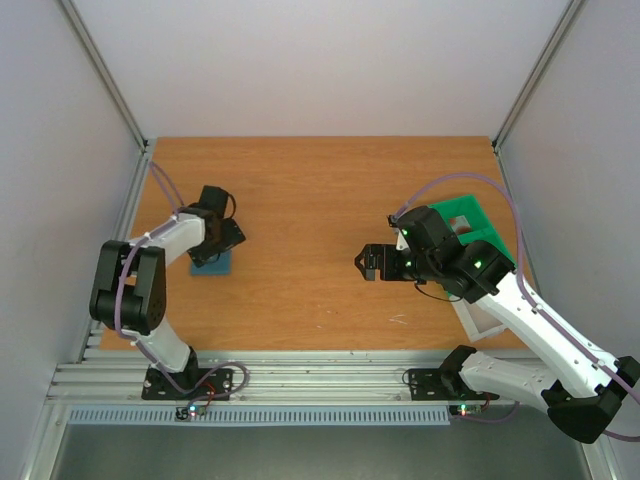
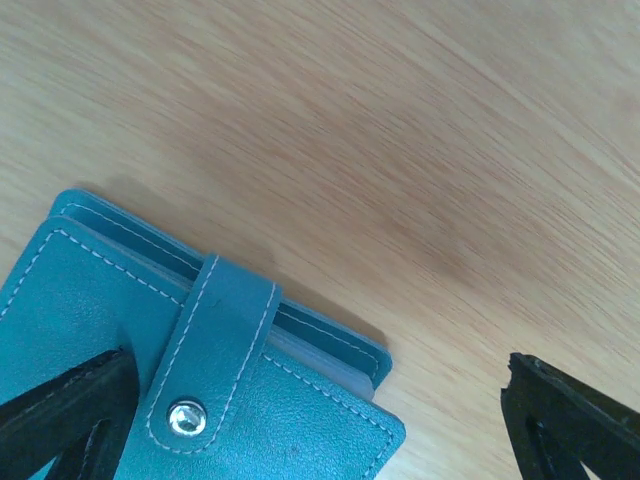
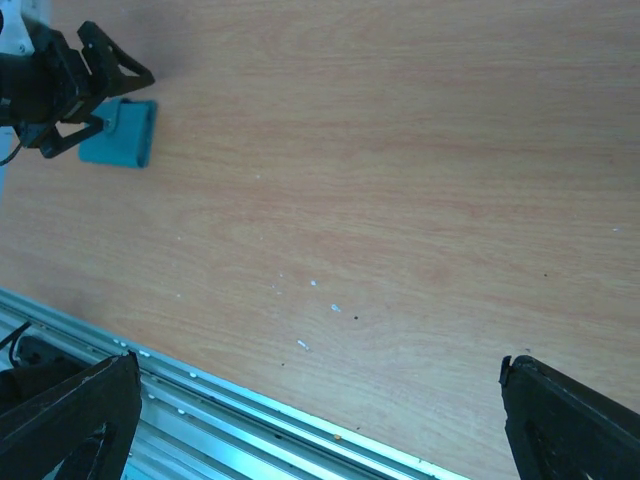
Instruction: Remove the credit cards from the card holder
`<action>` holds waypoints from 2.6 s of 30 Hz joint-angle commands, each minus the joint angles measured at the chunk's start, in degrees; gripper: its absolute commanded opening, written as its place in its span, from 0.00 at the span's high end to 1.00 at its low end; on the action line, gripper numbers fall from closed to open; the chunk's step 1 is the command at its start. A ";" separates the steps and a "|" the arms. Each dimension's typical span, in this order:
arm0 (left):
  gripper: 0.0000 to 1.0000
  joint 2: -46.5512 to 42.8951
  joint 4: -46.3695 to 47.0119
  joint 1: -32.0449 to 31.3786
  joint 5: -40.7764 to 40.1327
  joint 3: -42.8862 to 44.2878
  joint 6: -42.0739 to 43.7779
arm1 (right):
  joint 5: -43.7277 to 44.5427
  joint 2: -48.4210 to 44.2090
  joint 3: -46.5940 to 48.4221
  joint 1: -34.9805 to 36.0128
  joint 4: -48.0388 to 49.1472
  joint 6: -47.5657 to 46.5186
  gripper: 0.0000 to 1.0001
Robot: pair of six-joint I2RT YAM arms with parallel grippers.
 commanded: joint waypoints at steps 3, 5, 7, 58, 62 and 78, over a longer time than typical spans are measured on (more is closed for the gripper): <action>0.01 1.40 3.03 -7.57 8.68 -2.13 -1.86 | 1.83 -0.87 0.09 -0.21 -1.32 0.30 0.02; 0.01 1.68 3.93 -9.85 9.95 -2.33 -1.77 | 2.13 -0.99 0.03 -0.28 -1.49 0.11 0.02; 0.01 1.65 5.08 -12.53 11.47 -2.51 -2.06 | 2.50 -1.01 -0.05 -0.22 -1.66 -0.03 0.01; 0.89 -11.00 36.97 -10.85 24.00 -28.79 -19.46 | -0.46 -2.97 -1.38 -0.22 -1.92 -2.18 0.07; 0.99 -10.86 37.29 -11.03 29.70 -27.99 -17.02 | -3.52 -1.31 -2.81 -0.28 -0.92 -1.06 0.14; 0.99 -16.43 25.74 -22.05 33.97 -26.41 -12.84 | -8.20 18.82 -7.14 7.38 13.15 4.37 0.45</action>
